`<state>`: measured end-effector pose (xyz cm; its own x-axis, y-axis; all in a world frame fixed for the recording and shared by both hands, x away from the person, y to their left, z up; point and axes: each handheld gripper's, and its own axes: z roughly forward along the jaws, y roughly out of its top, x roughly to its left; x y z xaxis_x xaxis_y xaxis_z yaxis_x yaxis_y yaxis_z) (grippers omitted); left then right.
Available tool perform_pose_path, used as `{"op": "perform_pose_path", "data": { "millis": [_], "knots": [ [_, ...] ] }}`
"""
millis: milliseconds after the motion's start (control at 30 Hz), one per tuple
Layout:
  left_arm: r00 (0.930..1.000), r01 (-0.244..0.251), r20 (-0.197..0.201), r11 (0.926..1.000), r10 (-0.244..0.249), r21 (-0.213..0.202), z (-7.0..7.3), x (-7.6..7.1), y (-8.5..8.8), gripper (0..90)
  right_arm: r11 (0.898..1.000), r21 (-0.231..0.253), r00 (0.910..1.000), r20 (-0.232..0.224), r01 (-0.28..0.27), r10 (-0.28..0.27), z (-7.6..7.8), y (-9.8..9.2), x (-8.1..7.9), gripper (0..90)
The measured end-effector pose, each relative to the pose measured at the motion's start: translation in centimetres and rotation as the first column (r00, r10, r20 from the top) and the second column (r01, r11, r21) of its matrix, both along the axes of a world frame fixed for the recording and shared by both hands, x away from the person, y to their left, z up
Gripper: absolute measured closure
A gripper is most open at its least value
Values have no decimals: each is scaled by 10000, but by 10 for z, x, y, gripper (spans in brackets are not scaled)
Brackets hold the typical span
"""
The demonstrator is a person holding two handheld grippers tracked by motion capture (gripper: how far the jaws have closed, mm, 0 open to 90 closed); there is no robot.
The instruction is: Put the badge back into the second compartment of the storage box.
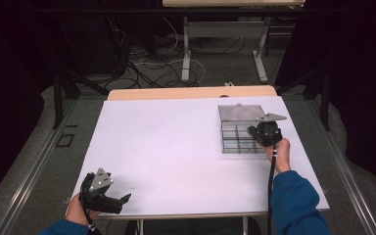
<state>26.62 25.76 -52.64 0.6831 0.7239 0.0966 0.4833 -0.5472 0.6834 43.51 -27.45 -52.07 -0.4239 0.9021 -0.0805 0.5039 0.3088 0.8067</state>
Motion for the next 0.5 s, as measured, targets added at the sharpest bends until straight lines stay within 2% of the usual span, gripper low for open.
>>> {"op": "perform_pose_path", "data": {
  "millis": [133,500],
  "knots": [
    [10000,-32,34,10000,32,-17,0,0,0,1,9997,-222,9999,-89,97,-99,-2,0,1,877],
    [10000,-36,30,10000,36,-29,0,0,-1,1,9991,-373,9997,-183,182,-189,-6,2,3,872]
  ]
}}
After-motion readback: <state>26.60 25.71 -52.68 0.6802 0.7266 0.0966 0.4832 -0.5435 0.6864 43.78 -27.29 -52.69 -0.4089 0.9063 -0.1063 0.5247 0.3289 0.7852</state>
